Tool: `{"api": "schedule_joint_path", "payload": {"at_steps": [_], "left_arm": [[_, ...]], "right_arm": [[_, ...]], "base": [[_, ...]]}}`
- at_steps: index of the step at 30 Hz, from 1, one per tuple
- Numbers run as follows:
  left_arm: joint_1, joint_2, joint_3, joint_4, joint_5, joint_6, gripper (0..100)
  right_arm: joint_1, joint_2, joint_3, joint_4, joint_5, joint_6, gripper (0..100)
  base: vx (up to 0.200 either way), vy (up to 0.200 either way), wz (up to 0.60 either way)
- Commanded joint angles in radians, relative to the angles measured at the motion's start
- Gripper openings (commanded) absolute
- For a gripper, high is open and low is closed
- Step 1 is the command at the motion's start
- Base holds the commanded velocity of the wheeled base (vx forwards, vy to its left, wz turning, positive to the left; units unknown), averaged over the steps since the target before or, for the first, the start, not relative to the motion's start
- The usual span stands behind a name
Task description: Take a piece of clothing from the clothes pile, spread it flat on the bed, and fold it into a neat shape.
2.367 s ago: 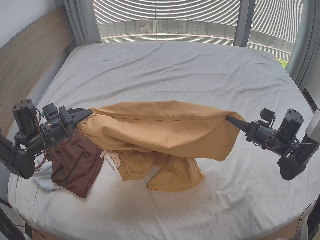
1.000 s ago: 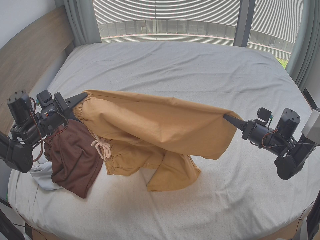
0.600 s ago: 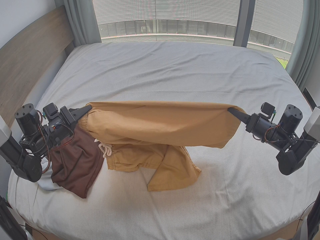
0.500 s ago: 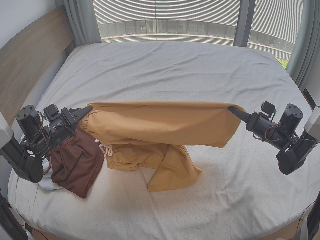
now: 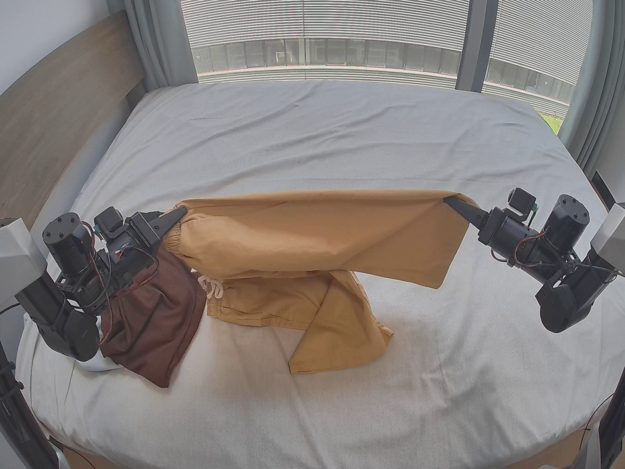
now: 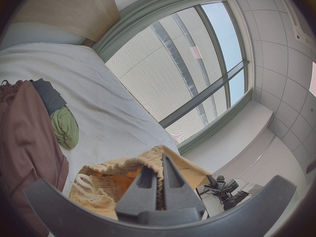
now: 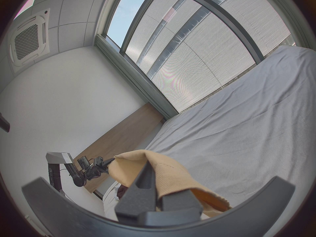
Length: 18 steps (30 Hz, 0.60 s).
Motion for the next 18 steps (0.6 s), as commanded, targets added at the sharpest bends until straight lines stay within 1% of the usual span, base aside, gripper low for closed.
{"api": "schedule_joint_path", "payload": {"at_steps": [1,4,13,18], "left_arm": [[-0.007,0.030,-0.020,0.000,0.003,-0.003,0],[-0.009,0.049,-0.040,0.000,0.009,-0.004,0],[-0.020,0.116,-0.126,0.000,0.073,-0.006,0],[-0.021,0.148,-0.178,0.000,0.076,-0.012,0]], "right_arm": [[-0.005,0.027,-0.024,0.000,0.001,0.001,0],[-0.006,0.047,-0.047,0.001,0.001,0.005,0],[-0.028,0.115,-0.154,0.006,0.001,0.071,0],[-0.040,0.150,-0.228,0.052,-0.001,0.079,0]], "base": [[0.000,0.000,0.00],[0.000,0.000,0.00],[0.000,0.000,0.00],[0.000,0.000,0.00]]}}
